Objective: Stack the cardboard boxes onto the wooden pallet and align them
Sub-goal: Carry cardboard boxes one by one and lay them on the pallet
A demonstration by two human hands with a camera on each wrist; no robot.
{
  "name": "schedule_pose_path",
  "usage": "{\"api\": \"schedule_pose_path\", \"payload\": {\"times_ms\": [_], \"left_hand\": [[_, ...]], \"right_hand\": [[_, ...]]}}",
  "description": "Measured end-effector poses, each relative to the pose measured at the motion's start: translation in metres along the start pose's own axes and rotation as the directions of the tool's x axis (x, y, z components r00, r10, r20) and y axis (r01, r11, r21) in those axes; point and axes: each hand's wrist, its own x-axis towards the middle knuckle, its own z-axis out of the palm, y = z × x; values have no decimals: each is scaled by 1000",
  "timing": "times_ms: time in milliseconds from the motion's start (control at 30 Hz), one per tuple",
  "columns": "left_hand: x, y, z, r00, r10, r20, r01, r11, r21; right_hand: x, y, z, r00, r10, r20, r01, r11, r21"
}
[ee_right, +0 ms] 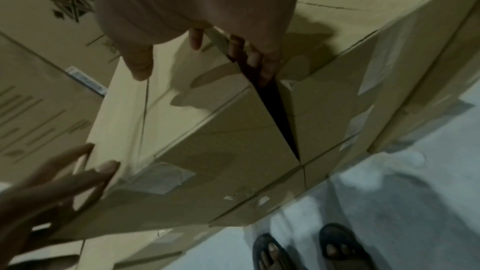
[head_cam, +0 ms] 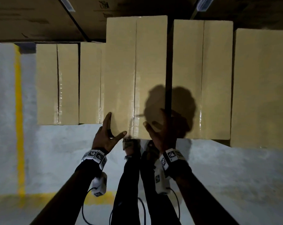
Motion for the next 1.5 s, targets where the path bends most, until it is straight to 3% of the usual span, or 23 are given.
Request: {"api": "schedule_pose_path", "payload": {"times_ms": [133, 233, 367, 600, 833, 1033, 1233, 1333, 1400, 1500], "left_hand": [[14, 2, -11, 998, -18, 66, 12, 995, 97], [21, 4, -16, 994, -2, 112, -10, 994, 106], [32, 8, -22, 989, 17, 144, -32, 994, 100], [32, 18, -17, 990, 137, -29, -132, 982, 137], [15, 49, -44, 951, 211, -225, -159, 961, 226], [-39, 95, -93, 921, 211, -329, -113, 949, 293], [-119, 149, -150, 886, 238, -398, -131, 952, 277], [-165, 176, -178, 868, 211, -450, -109, 964, 243], [-199, 192, -198, 837, 208, -506, -114, 971, 211], [-243, 211, -222, 777, 200, -597, -139, 979, 148]], "right_hand": [[8, -3, 2, 988, -103, 116, 124, 974, -189], [12, -1, 1, 979, -171, 111, 189, 964, -188], [8, -2, 2, 984, -149, 100, 165, 970, -177], [13, -5, 8, 990, -112, 81, 118, 991, -71], [16, -53, -8, 986, -168, -3, 168, 983, -81], [-13, -107, -43, 983, -174, 55, 176, 984, -31], [-62, -210, -127, 928, -362, 82, 369, 925, -86], [-89, -251, -155, 961, -242, 135, 271, 920, -283], [-108, -275, -172, 949, -293, 117, 314, 907, -280], [-133, -318, -196, 946, -266, 186, 311, 906, -288]]}}
